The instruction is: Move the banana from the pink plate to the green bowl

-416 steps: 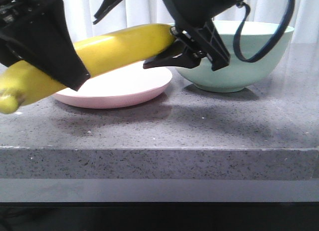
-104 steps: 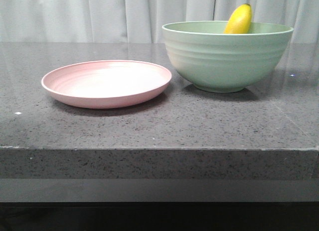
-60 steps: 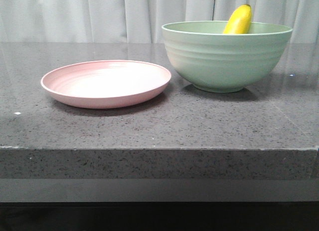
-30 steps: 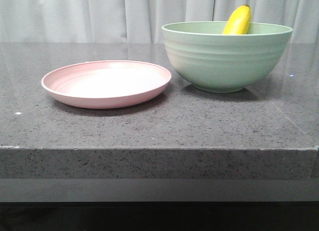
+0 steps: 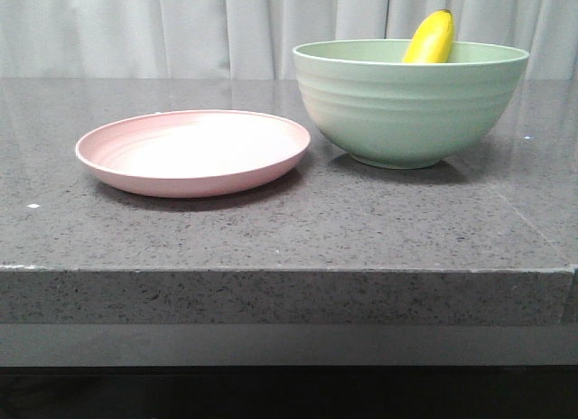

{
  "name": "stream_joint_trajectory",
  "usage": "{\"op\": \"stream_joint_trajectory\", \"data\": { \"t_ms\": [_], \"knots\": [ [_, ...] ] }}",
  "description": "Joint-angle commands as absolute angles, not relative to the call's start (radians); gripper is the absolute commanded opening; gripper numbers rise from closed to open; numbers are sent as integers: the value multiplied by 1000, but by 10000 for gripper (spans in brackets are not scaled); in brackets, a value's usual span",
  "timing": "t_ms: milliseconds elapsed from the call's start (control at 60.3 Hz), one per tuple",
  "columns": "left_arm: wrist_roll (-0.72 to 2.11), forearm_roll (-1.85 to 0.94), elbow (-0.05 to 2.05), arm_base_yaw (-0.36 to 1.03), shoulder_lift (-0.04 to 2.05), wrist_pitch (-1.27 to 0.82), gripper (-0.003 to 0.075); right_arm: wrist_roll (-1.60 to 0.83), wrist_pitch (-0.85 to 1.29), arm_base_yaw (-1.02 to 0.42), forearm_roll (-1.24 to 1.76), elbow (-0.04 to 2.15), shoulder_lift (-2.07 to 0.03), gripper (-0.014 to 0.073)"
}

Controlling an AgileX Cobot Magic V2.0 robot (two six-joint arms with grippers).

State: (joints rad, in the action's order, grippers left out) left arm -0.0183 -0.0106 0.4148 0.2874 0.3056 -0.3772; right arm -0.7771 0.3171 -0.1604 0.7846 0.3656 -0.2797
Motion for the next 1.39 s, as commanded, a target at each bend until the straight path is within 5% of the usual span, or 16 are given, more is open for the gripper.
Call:
{"op": "stream_joint_trajectory", "data": {
  "t_ms": [0, 895, 1376],
  "knots": [
    [-25, -10, 410, 286, 257, -294, -20, -786, 244, -164, 808, 358, -230, -59],
    [0, 17, 366, 286, 194, -292, -20, -786, 248, -164, 808, 348, -189, -59],
    [-5, -45, 18, 75, -25, -165, -20, -786, 254, -164, 808, 348, -189, -59]
  ]
}}
